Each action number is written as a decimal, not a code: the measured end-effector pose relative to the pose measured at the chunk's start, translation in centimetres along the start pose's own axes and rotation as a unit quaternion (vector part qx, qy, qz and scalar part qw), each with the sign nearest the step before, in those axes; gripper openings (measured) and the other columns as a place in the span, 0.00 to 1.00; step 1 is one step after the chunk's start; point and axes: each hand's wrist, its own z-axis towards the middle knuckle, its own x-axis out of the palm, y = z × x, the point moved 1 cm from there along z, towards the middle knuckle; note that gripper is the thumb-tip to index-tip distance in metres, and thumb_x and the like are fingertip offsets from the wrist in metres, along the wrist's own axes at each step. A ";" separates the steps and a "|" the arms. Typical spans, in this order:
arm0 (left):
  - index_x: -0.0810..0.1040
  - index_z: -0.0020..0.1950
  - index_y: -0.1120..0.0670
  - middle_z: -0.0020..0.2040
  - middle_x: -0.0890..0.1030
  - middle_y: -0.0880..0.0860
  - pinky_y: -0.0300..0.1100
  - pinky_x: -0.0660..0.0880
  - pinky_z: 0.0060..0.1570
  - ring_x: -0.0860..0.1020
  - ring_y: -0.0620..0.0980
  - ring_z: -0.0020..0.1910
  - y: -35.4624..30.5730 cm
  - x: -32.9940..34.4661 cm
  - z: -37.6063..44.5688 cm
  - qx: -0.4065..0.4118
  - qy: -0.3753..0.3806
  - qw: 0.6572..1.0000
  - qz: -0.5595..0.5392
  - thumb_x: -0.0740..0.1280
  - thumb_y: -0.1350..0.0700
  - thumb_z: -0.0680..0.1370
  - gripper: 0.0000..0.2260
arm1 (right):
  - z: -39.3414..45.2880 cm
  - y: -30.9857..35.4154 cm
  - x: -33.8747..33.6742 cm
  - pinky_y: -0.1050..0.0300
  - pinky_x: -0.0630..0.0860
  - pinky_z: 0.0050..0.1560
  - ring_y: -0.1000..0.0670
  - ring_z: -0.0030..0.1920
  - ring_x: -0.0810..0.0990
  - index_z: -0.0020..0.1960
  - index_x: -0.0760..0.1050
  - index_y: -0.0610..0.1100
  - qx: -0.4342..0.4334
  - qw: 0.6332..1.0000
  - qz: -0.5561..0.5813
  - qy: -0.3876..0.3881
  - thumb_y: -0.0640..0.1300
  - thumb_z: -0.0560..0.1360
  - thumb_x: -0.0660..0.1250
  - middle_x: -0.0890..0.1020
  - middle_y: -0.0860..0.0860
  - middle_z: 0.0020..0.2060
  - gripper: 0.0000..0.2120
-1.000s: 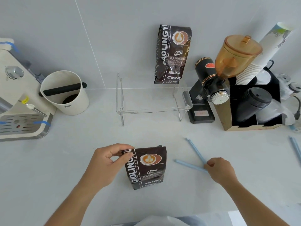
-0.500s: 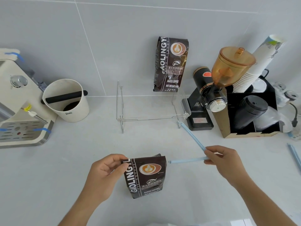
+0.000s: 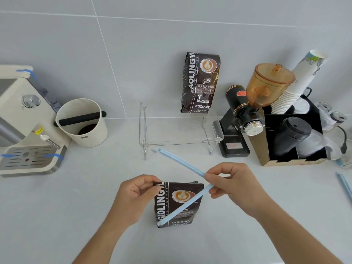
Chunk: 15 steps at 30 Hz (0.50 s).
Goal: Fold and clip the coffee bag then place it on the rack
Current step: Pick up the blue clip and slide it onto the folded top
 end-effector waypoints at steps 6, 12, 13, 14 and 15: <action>0.82 0.44 0.61 0.39 0.88 0.53 0.32 0.79 0.41 0.84 0.46 0.39 0.8 -0.7 -0.3 -0.013 -0.031 0.999 -0.035 0.64 0.76 0.73 0.12 | 0.2 -0.7 1.2 0.55 0.81 0.36 0.48 0.28 0.81 0.39 0.84 0.37 0.021 0.999 -0.027 0.035 0.36 0.73 0.71 0.83 0.42 0.28 0.05; 0.84 0.46 0.60 0.42 0.88 0.53 0.32 0.79 0.43 0.86 0.47 0.43 0.9 -0.5 -0.8 0.001 -0.059 0.997 -0.052 0.66 0.75 0.72 0.13 | 0.0 -0.9 1.3 0.59 0.80 0.38 0.46 0.33 0.81 0.45 0.84 0.35 0.025 0.995 0.018 0.095 0.35 0.73 0.72 0.84 0.40 0.33 0.03; 0.83 0.45 0.61 0.41 0.88 0.53 0.32 0.79 0.42 0.86 0.47 0.41 0.9 -0.5 -0.9 0.001 -0.066 0.996 -0.062 0.66 0.76 0.72 0.12 | 0.0 -0.8 1.3 0.57 0.80 0.40 0.46 0.34 0.81 0.46 0.85 0.36 0.025 0.993 0.016 0.114 0.36 0.70 0.73 0.85 0.38 0.35 0.05; 0.83 0.45 0.62 0.41 0.88 0.53 0.33 0.80 0.42 0.86 0.47 0.41 1.0 -0.4 -1.0 0.001 -0.072 0.995 -0.070 0.66 0.76 0.72 0.12 | -0.1 -0.8 1.3 0.55 0.79 0.43 0.46 0.36 0.81 0.47 0.85 0.38 0.029 0.991 0.008 0.129 0.37 0.67 0.74 0.86 0.36 0.38 0.08; 0.83 0.45 0.62 0.41 0.88 0.53 0.33 0.80 0.42 0.85 0.47 0.41 1.0 -0.4 -1.1 0.001 -0.076 0.994 -0.076 0.66 0.76 0.72 0.12 | -0.2 -0.9 1.3 0.52 0.77 0.46 0.45 0.37 0.81 0.47 0.85 0.41 0.034 0.990 -0.002 0.138 0.38 0.65 0.75 0.86 0.34 0.40 0.11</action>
